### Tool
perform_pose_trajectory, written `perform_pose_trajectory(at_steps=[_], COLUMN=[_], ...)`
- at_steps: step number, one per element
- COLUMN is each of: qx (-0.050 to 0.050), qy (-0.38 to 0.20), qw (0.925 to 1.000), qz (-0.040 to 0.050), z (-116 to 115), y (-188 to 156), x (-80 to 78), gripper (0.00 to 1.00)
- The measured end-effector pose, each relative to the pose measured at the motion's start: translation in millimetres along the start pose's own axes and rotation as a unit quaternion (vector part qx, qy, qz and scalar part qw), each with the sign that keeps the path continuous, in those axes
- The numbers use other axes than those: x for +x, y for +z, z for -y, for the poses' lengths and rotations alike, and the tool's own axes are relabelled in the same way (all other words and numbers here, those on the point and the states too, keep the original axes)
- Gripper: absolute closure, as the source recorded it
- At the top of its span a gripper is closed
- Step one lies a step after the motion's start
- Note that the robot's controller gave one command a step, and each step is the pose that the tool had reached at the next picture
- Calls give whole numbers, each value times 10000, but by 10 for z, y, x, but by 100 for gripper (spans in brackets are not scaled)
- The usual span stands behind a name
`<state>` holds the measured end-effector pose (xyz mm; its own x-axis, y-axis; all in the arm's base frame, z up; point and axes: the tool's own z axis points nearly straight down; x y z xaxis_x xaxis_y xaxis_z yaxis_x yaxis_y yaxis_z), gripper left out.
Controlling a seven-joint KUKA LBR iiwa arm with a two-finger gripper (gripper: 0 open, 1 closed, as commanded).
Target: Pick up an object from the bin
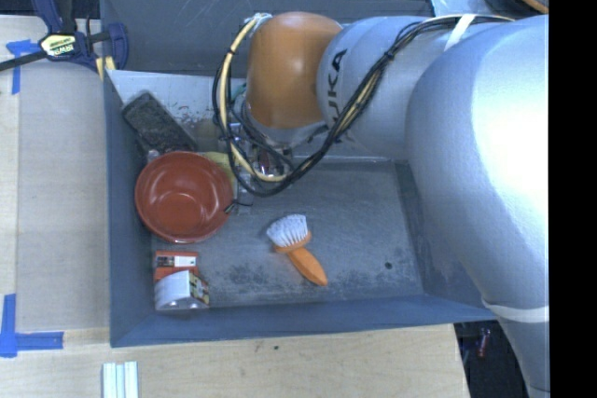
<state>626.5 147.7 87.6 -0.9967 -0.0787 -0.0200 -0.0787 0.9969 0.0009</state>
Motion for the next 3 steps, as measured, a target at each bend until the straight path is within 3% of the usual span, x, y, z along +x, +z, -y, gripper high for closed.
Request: perform_pose_trajectory(at_steps=[1,2,3], qx=[128,5,37], qy=[-335,-237,-450], qw=[9993,9997,9990], qz=[-64,1,-8], z=[-217,-157,-353], y=[158,-888,-357], x=[172,77,177], gripper=[0,0,0])
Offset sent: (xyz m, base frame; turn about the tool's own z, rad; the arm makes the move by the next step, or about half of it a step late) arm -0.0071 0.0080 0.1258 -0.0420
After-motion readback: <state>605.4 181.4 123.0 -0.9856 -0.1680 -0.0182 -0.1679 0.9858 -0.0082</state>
